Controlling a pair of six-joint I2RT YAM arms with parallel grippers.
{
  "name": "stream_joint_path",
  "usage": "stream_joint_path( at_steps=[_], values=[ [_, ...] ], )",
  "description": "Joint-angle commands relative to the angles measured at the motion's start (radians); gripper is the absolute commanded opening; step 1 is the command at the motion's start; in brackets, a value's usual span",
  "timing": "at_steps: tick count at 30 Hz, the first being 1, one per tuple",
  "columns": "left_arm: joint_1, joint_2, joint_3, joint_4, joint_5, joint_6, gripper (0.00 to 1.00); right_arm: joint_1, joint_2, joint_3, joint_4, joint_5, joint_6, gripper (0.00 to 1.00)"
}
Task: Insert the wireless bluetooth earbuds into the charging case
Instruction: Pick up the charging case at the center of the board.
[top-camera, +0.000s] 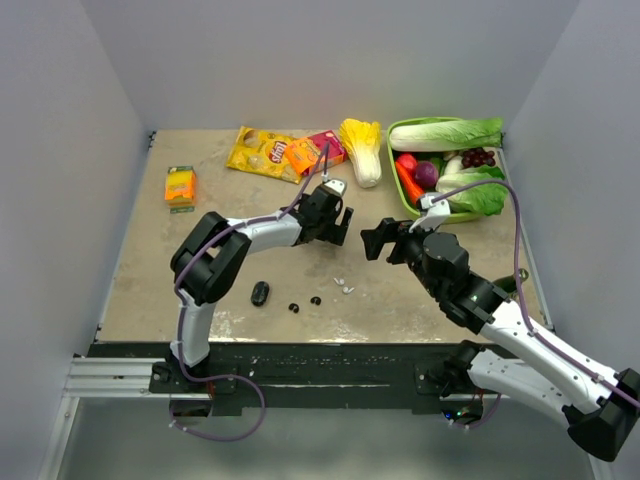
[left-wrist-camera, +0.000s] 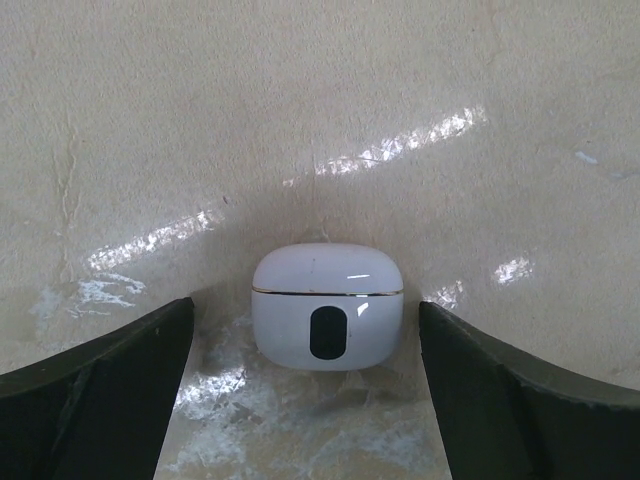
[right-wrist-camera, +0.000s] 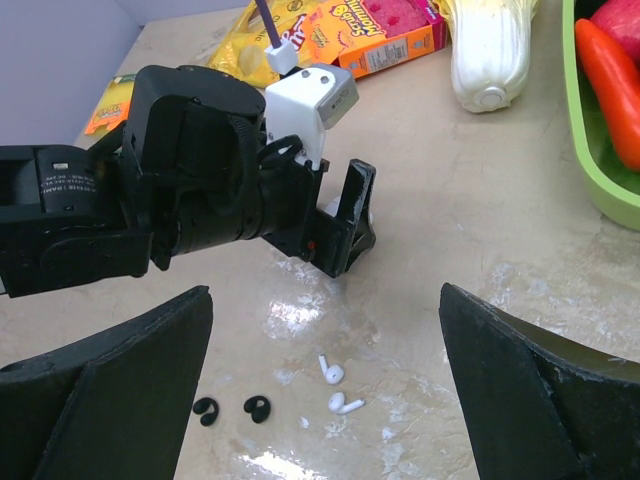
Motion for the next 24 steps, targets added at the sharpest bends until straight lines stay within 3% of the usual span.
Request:
stream_joint_path(
  at_steps=[1, 9, 24],
  values=[
    [0.010, 0.032, 0.033, -0.005, 0.031, 0.018, 0.96, 0.000, -0.008, 0.015, 0.015, -0.005, 0.000, 0.98],
    [0.010, 0.041, 0.048, -0.043, 0.006, 0.023, 0.88, 0.000, -0.008, 0.014, 0.011, -0.005, 0.000, 0.98],
    [-0.016, 0.046, 0.041, -0.083, -0.063, 0.056, 0.86, 0.000, -0.019, 0.002, 0.003, 0.000, 0.001, 0.98]
  ],
)
